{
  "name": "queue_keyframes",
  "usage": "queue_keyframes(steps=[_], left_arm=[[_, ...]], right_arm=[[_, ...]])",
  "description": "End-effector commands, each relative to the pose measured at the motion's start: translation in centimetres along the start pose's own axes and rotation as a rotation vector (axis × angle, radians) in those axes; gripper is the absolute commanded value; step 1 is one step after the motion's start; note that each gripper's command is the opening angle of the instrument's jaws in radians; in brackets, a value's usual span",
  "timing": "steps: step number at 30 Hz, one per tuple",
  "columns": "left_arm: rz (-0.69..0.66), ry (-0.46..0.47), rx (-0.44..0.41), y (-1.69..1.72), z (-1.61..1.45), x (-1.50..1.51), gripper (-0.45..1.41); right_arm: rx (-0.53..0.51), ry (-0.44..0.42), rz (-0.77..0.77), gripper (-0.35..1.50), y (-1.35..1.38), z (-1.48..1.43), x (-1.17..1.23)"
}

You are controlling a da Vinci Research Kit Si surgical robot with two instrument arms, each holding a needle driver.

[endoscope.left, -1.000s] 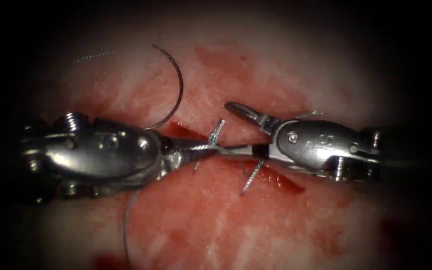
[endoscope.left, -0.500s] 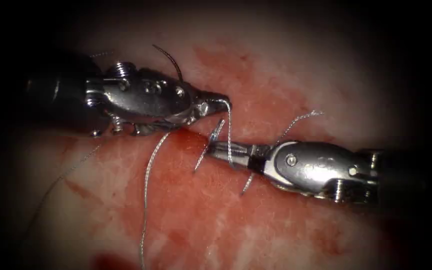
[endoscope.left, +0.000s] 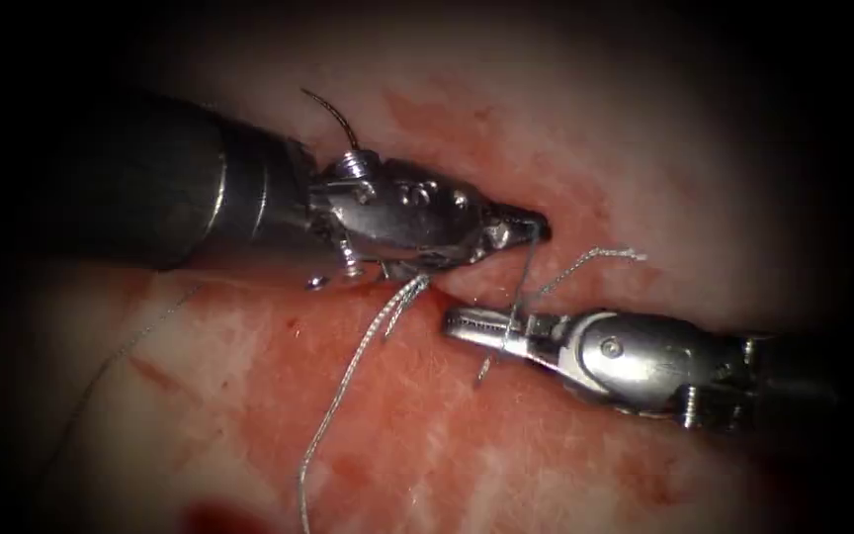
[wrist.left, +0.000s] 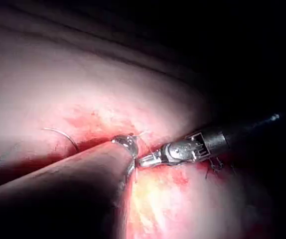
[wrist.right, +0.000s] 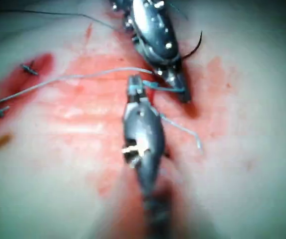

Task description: Wound Closure

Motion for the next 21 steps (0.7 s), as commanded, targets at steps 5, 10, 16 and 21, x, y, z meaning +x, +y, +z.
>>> queue_keyframes(steps=[5,10,16,21], left_arm=[[0.009,0.008,-0.017,0.05,0.12,-0.07,-0.35],[0.019,0.008,-0.012,0.10,0.29,-0.20,-0.35],[-0.019,0.012,-0.011,0.09,0.39,-0.27,-0.35],[-0.023,0.009,0.001,0.05,0.31,-0.21,-0.35]], right_arm=[[-0.095,0.104,0.086,-0.35,0.15,-0.28,-0.01],[-0.121,0.161,0.133,-0.35,0.18,-0.29,0.01],[-0.119,0.170,0.139,-0.27,0.08,-0.26,0.01],[-0.121,0.170,0.146,-0.23,0.11,-0.38,0.06]])
